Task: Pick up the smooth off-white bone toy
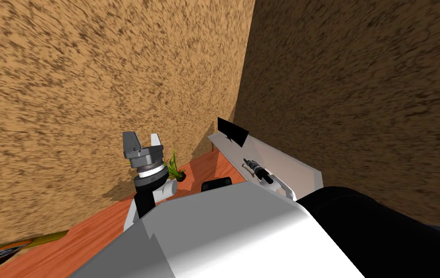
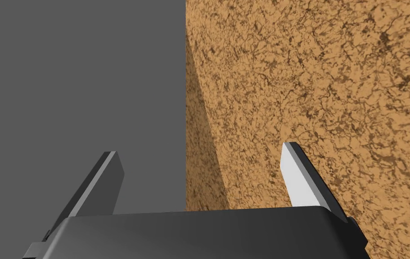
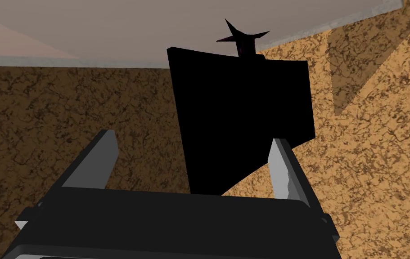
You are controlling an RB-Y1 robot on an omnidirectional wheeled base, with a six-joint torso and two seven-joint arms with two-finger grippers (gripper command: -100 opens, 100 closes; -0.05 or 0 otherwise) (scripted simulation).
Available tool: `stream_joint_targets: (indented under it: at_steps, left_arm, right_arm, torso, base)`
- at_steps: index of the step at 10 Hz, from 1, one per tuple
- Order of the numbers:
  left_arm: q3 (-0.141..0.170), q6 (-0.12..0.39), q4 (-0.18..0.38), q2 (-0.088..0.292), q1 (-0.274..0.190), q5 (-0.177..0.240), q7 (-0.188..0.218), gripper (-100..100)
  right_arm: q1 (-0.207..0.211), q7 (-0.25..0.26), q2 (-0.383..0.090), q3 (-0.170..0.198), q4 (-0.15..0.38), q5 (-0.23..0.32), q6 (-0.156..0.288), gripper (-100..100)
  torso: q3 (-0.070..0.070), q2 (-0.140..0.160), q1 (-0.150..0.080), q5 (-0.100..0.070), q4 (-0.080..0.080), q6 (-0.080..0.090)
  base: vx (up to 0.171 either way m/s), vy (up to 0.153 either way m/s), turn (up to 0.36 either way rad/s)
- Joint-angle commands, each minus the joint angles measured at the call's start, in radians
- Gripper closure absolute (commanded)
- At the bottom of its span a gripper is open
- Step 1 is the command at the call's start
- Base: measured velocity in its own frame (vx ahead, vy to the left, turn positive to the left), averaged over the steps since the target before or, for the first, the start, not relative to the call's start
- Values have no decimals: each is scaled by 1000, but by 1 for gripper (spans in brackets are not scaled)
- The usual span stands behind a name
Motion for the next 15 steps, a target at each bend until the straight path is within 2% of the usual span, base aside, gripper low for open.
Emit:
stream_joint_targets:
  at_steps: [1,2,4,6,8,10,12,13,14,15]
  left_arm:
    - [0,0,0,0,0,0,0,0]
    - [0,0,0,0,0,0,0,0]
    - [0,0,0,0,0,0,0,0]
    - [0,0,0,0,0,0,0,0]
    - [0,0,0,0,0,0,0,0]
    - [0,0,0,0,0,0,0,0]
    - [0,0,0,0,0,0,0,0]
    - [0,0,0,0,0,0,0,0]
    - [0,0,0,0,0,0,0,0]
    - [0,0,0,0,0,0,0,0]
  right_arm:
    - [-6,45,-15,22,50,10,31,-100]
    - [-6,45,-15,22,56,10,31,-100]
    - [-8,106,-45,59,123,22,79,-100]
    - [-8,111,-45,59,136,22,79,-100]
    - [-10,172,-70,96,199,32,123,-100]
    - [-13,226,-88,135,291,41,161,-100]
    - [-13,226,-88,135,291,41,161,-100]
    - [-14,251,-95,155,327,45,178,-100]
    - [-14,251,-95,155,327,45,178,-100]
    - [-16,274,-100,174,360,48,194,-100]
  torso:
    - [0,0,0,0,0,0]
    - [0,-1,1,0,0,-1]
    - [-1,-1,1,0,0,-1]
    - [-1,-1,1,0,0,0]
    - [-1,-1,2,0,0,-1]
    - [-1,-2,0,0,0,0]
    - [-1,-2,1,0,-1,1]
    - [-1,-2,2,0,0,1]
    - [-1,-2,2,1,0,0]
    - [-1,-2,2,1,0,1]
  base:
    - [-2,-23,271]
    - [-3,-17,160]
    - [-5,-20,325]
    - [-2,-20,67]
    - [2,-15,301]
    - [14,-31,396]
    - [5,-19,25]
    - [4,-1,217]
    - [7,-10,125]
    - [11,-8,215]
